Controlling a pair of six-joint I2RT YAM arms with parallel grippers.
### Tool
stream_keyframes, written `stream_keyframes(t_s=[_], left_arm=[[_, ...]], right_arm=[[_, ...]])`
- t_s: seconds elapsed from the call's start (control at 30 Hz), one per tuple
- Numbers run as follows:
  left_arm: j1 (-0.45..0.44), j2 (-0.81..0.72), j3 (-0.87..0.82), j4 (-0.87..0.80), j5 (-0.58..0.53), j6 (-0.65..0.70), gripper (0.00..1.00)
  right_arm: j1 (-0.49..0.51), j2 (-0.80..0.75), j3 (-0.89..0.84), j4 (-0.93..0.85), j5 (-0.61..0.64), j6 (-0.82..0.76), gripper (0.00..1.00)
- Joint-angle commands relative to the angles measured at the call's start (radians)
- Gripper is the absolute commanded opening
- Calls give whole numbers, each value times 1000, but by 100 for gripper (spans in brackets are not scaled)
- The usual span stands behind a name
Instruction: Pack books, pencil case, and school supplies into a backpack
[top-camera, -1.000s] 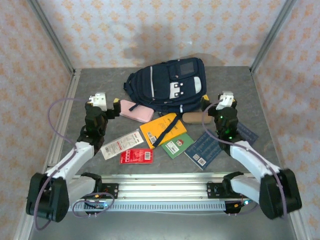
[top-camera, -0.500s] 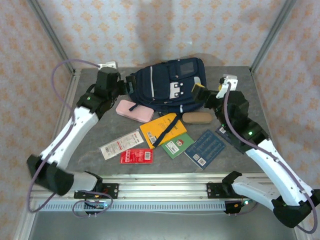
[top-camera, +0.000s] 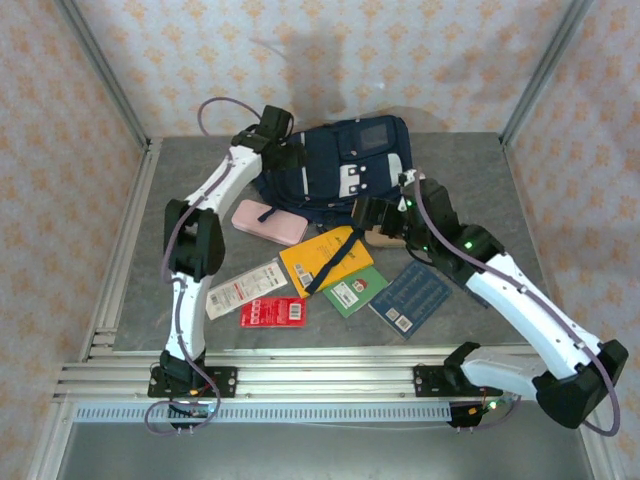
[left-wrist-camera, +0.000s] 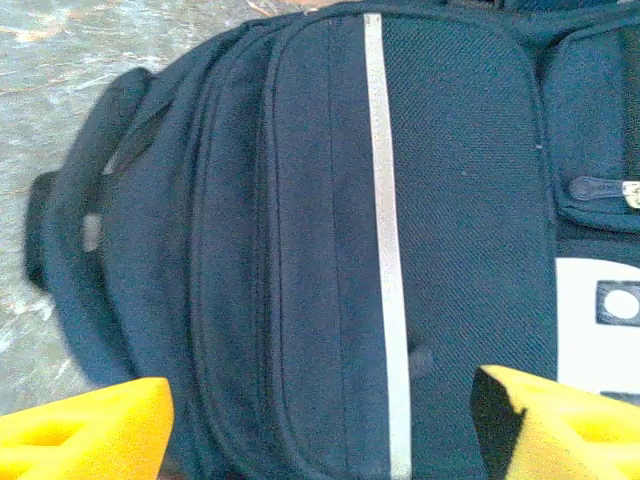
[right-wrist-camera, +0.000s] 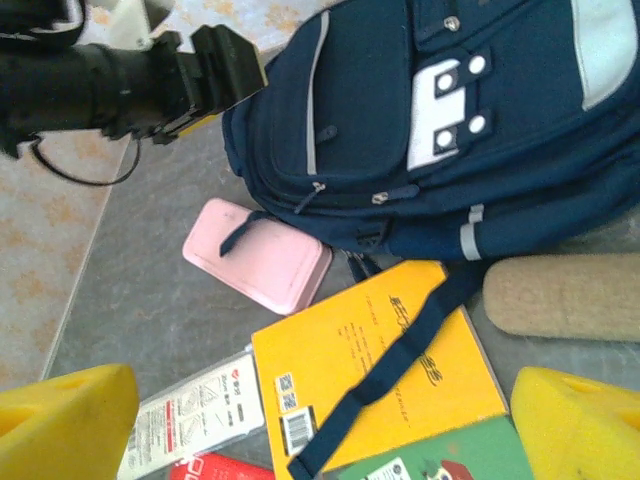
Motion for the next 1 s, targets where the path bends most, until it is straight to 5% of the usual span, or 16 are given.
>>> stream_keyframes(t_s=[0.0, 0.17, 0.3, 0.53, 0.97], left_arm=[[2, 84, 98, -92, 10, 4, 73], [3, 200, 206, -98, 20, 7, 64], [4, 246, 232, -81, 62, -3, 48], [4, 258, 236, -71, 87, -34, 0], [-26, 68, 406, -88, 213, -230, 0]], right_arm=[[-2, -67, -54, -50, 14, 12, 95], [-2, -66, -105, -85, 40, 10, 88], [-2, -61, -141, -81, 56, -6, 82], [-2, -62, -167, -80, 81, -16, 74], [-2, -104, -133, -125, 130, -9, 73]])
